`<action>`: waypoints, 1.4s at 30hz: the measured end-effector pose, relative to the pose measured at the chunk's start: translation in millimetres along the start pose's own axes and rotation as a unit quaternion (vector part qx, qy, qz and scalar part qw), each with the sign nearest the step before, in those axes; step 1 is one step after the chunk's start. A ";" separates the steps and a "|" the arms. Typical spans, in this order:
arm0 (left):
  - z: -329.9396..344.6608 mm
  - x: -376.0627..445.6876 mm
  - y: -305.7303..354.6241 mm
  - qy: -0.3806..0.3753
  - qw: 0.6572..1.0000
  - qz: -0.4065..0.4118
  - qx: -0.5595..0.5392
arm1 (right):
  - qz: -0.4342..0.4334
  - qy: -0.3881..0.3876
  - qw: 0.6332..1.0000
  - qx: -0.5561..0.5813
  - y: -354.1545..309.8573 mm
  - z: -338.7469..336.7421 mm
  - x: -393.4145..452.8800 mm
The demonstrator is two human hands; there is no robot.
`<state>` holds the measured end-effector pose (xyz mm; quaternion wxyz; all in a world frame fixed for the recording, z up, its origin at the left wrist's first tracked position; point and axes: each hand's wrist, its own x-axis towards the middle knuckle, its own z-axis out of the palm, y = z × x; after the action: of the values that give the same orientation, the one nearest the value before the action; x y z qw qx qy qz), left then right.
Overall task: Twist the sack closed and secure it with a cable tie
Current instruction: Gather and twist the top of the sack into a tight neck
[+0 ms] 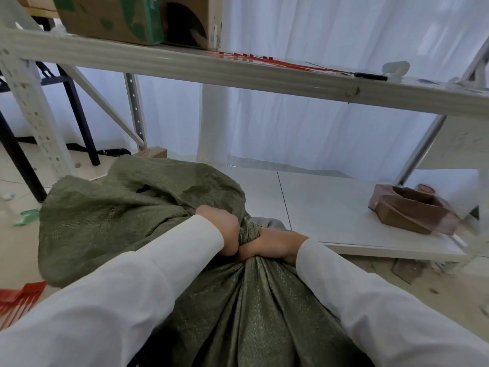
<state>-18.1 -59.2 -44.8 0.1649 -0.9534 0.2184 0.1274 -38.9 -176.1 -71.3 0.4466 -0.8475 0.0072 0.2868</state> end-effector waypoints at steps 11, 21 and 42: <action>0.8 4.4 -0.7 -0.033 0.999 -0.037 -0.006 | -0.013 0.151 0.988 -0.041 5.2 14.5 1.7; 11.0 0.3 -9.9 0.142 0.989 -0.020 0.019 | -0.112 0.229 0.959 -0.123 8.5 18.2 4.8; 52.3 2.6 -42.4 0.544 0.831 0.094 0.067 | -0.066 0.157 0.918 0.358 9.4 1.4 5.3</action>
<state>-5.3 -4.7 -82.4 0.0699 -0.8304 0.3693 -0.4113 -37.7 -179.4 -81.6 0.7315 -0.6633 0.1235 0.0985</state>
